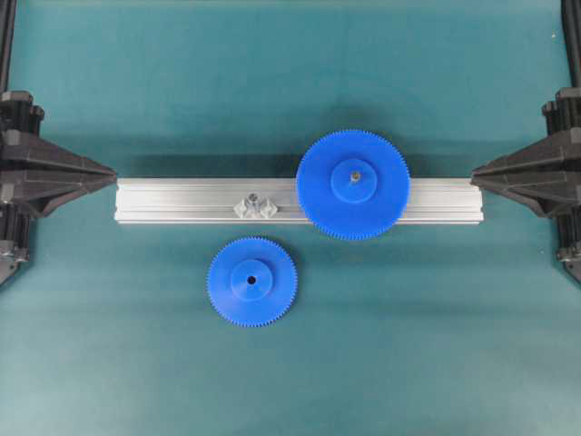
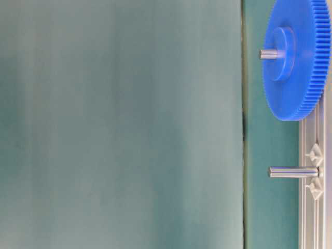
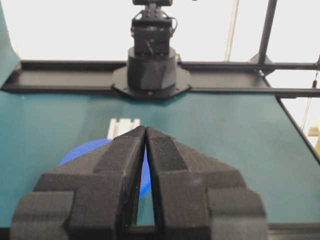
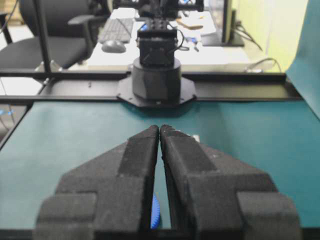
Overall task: Insert the small gear onto the shaft.
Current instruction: 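Move the left gripper over the small blue gear on the table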
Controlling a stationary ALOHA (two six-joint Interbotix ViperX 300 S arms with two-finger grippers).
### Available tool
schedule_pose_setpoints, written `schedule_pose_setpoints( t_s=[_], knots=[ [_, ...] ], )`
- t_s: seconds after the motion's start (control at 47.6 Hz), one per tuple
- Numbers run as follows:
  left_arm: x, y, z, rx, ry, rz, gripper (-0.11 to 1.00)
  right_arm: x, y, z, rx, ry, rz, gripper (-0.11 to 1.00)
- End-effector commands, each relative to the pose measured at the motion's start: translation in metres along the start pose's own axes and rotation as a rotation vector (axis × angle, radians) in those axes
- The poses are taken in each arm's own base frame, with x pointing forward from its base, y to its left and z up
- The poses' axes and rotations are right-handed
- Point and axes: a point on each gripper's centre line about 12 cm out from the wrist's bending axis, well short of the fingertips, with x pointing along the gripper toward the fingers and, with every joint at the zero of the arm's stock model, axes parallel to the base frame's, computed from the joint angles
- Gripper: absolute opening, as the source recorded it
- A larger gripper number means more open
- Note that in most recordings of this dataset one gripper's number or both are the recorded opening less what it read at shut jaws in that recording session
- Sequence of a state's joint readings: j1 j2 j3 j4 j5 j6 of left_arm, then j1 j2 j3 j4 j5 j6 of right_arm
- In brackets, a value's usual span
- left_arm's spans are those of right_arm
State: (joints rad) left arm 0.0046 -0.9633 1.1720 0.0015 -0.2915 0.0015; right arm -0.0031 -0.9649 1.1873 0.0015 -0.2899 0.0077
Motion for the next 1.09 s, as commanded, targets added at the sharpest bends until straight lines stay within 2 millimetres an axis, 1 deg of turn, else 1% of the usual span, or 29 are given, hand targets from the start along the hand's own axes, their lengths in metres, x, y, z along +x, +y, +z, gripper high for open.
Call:
schedule_pose_setpoints(
  t_s=[0.0, 0.021, 0.063, 0.084, 0.189, 0.315, 0.357, 0.546, 0.714, 0.84, 1.071],
  knots=[
    [0.002, -0.004, -0.014, -0.031, 0.043, -0.021, 0.1, 0.001, 0.001, 0.002, 0.002, -0.012, 0.004, 0.16],
    [0.002, -0.004, -0.016, -0.04, 0.049, -0.022, 0.1, -0.001, 0.001, -0.001, 0.008, -0.009, 0.003, 0.16],
    [0.003, -0.005, -0.019, -0.057, 0.061, -0.026, 0.11, -0.003, 0.0, -0.004, 0.02, -0.001, 0.001, 0.21],
    [0.003, -0.005, -0.019, -0.063, 0.062, -0.026, 0.1, -0.004, 0.001, -0.005, 0.027, 0.0, 0.001, 0.21],
    [0.003, -0.006, -0.019, -0.08, 0.062, -0.028, 0.04, -0.009, 0.0, -0.004, 0.062, -0.008, -0.001, 0.09],
    [0.005, -0.006, -0.019, -0.082, 0.069, -0.028, 0.03, -0.013, 0.0, -0.006, 0.082, 0.031, -0.003, 0.03],
    [0.005, -0.006, -0.019, -0.083, 0.076, -0.027, 0.03, -0.014, 0.0, -0.011, 0.085, 0.074, -0.005, 0.03],
    [0.012, -0.008, -0.017, -0.081, 0.144, -0.033, 0.03, -0.013, -0.001, -0.016, 0.104, 0.177, -0.015, 0.03],
    [0.017, -0.012, -0.023, -0.08, 0.227, -0.047, 0.03, -0.012, -0.002, -0.026, 0.129, 0.249, -0.03, 0.03],
    [0.022, -0.016, -0.025, -0.078, 0.251, -0.064, 0.03, -0.011, -0.003, -0.031, 0.141, 0.278, -0.035, 0.03],
    [0.036, -0.02, -0.035, -0.075, 0.339, -0.069, 0.03, -0.009, -0.004, -0.037, 0.207, 0.312, -0.054, 0.03]
  ],
)
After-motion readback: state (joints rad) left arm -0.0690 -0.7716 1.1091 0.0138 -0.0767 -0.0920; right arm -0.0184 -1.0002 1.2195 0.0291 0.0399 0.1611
